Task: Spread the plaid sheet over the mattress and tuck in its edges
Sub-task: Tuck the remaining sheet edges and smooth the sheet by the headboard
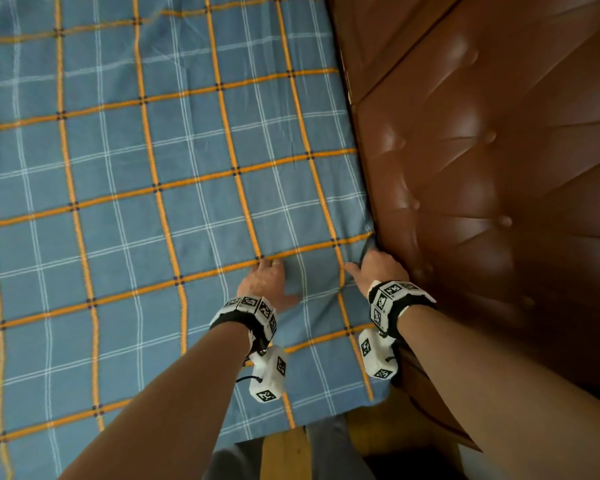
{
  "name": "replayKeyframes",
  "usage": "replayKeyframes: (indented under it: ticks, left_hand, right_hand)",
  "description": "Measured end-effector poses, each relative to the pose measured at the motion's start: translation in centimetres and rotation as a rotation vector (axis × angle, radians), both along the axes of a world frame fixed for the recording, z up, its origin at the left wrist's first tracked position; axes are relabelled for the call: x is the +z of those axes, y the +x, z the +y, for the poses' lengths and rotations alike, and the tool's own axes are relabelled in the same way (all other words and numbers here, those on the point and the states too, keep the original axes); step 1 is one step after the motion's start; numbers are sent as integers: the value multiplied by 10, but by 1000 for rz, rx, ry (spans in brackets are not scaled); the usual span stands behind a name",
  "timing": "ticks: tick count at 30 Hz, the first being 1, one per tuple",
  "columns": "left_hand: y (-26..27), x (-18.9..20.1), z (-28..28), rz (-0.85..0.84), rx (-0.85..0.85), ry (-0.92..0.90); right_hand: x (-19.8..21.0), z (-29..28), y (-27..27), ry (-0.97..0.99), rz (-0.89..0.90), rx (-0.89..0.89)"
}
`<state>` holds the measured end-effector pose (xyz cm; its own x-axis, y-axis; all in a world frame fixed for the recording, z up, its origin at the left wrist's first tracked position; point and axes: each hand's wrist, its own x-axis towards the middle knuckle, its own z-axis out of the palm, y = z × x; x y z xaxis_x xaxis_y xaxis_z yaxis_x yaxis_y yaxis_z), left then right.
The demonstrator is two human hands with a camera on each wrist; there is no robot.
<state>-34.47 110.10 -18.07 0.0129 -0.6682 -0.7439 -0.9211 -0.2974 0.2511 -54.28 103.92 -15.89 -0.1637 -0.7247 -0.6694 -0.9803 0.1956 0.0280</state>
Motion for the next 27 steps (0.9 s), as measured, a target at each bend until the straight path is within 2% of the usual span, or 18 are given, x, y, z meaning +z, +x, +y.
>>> replayKeyframes:
  ticks: [5, 9, 15, 22, 27]
  left_hand:
    - [4, 2, 16, 72, -34, 7]
    - [5, 3, 24, 92, -24, 4]
    - [-5, 16, 32, 35, -46, 4]
    - [-9, 31, 57, 101, -162, 3]
    - [-26, 25, 79, 24, -253, 21]
  right_hand:
    - [5, 28, -13, 184, 89, 117]
    - [-4, 45, -7, 152, 20, 80]
    - [6, 61, -12, 151, 141, 226]
    - [12, 79, -27, 74, 134, 129]
    - [19, 120, -31, -11, 53, -92]
